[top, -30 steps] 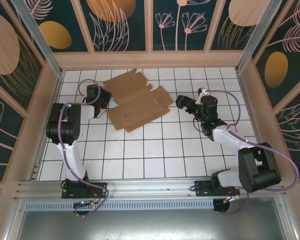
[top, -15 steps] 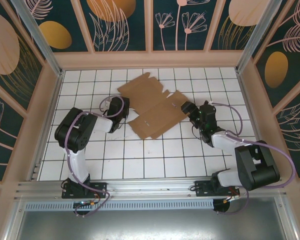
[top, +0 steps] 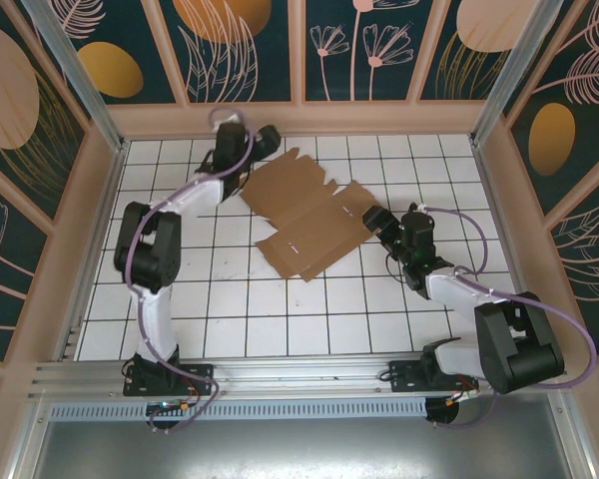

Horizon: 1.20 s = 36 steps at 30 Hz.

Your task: Fold the paper box

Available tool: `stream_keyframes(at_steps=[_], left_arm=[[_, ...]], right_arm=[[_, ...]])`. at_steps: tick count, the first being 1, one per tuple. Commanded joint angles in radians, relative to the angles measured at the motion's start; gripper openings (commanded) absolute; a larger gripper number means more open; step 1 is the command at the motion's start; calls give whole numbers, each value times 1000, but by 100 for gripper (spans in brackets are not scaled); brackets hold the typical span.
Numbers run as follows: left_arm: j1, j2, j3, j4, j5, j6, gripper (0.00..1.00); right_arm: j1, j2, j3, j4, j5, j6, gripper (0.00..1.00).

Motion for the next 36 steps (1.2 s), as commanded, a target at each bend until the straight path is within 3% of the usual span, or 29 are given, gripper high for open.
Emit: stream_keyframes(at_steps=[1, 8, 13, 15, 17, 22, 30, 36], left_arm=[[-5, 184, 239, -385, 127, 286, 99], [-4, 480, 701, -630, 261, 297, 90], [-2, 545, 715, -639, 288, 206, 85], [2, 536, 681, -633, 246, 156, 82], [15, 498, 593, -600, 173, 91, 82], [73, 300, 159, -313, 176, -127, 78], [103, 25, -309, -182, 62, -264, 74], [102, -168, -639, -36, 111, -400, 74]], right_arm=[[-7, -28, 4, -35, 10, -36, 88], [-8, -39, -3, -47, 12, -30, 88], [-9, -21, 5, -43, 0, -26, 88], [-10, -11, 5, -38, -9, -26, 88], [-9, -4, 3, -25, -17, -21, 88], [-8, 33, 27, -4, -51, -22, 88], [-8, 124, 67, 4, -81, -17, 88], [-11, 197, 98, 35, -165, -40, 88]])
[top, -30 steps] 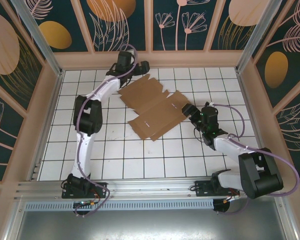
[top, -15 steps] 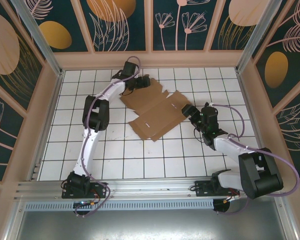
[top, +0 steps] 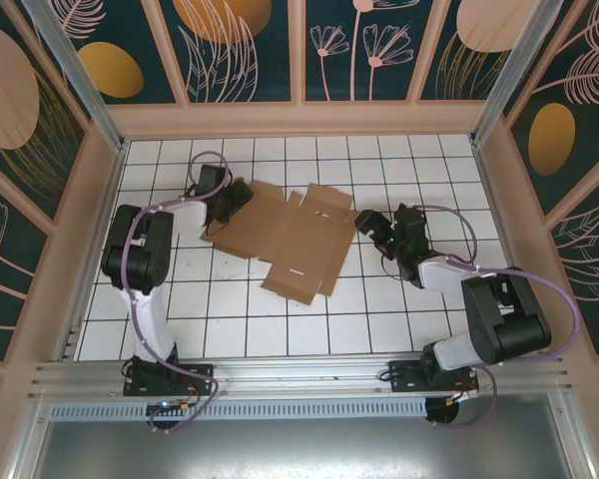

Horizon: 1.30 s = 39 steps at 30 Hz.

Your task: Fold the paper box

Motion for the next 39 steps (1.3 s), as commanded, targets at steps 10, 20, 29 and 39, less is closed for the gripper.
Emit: stream_keyframes(at_steps=[10, 20, 29, 39], left_arm=[[-24, -275, -257, 123, -75, 93, 99], [-27, -323, -242, 117, -56, 236, 96], [-34, -320, -340, 194, -40, 211, 92], [-41, -254, -279, 224, 4, 231, 95]], right_arm=[[10, 48, -3, 96, -97, -7, 93], [129, 39, -73, 85, -61, 64, 66], [156, 156, 12, 79, -110, 64, 40], [80, 149, 109, -17, -66, -49, 33]])
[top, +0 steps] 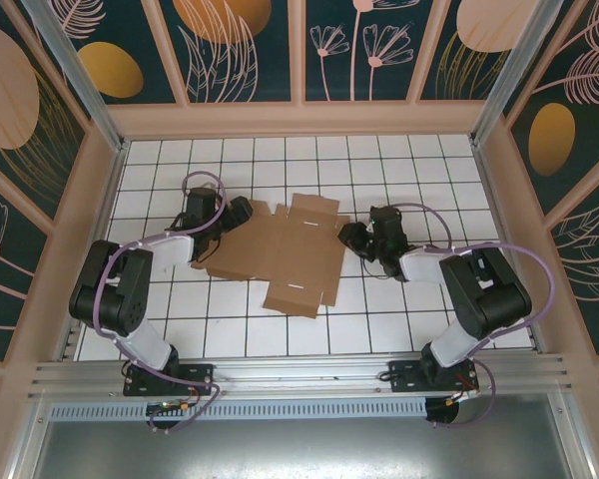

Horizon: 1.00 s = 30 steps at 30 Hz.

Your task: Fold the paper box

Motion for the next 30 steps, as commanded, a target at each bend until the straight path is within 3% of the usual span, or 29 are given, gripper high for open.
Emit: stream_keyframes(at_steps=[1, 4, 8, 12, 16, 25, 30], left_arm=[[-10, 32, 50, 37, 46, 24, 94], [-45, 77, 98, 5, 137, 99, 89], [-131, 143, 218, -165, 167, 239, 81], [-148, 220, 259, -225, 215, 218, 65], [-148, 324, 321, -301, 205, 193, 60], [-148, 364, 312, -314, 126, 123, 63], [-148, 355, 290, -301, 116, 98, 63]], right_arm=[[-36, -13, 26, -49, 30, -51, 34], [-47, -63, -22, -40, 38, -34, 40], [-42, -108, -93, 3, 9, 15, 47], [-30, -110, -127, 36, 6, 47, 49], [-14, -86, -127, 58, 1, 60, 51], [16, -22, -109, 97, -18, 84, 52], [48, 11, -95, 130, -41, 89, 41]])
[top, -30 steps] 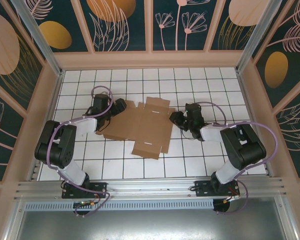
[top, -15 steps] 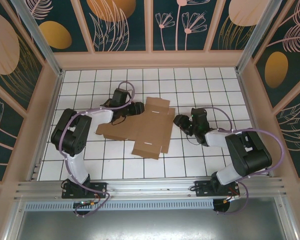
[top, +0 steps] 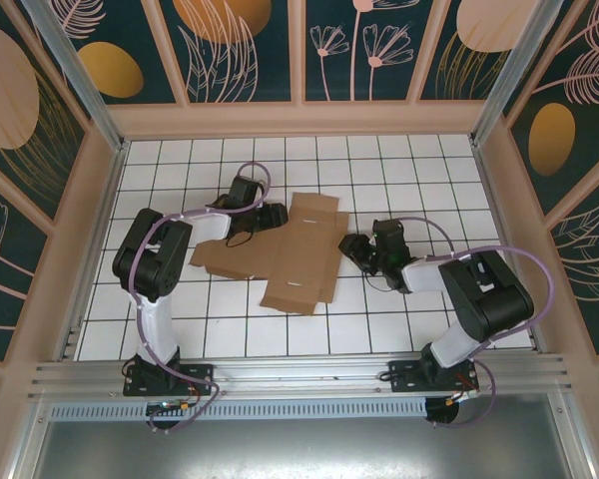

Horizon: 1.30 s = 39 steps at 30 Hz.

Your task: Fold the paper box

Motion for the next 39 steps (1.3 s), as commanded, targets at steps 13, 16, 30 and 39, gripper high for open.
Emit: stream_keyframes(at_steps=[13, 16, 30, 39], left_arm=[[5, -252, -177, 144, -105, 78, 99], [5, -258, -170, 156, -76, 172, 99], [-8, -242, -173, 189, 117, 325, 99], [-46, -215, -229, 132, 199, 310, 76]], right_arm=[[-77, 118, 305, -448, -101, -404, 0], [-133, 241, 529, -771, -110, -674, 0], [-62, 591, 1125, -1250, -164, -1261, 0], [-69, 644, 1246, -1275, -154, -1286, 0]])
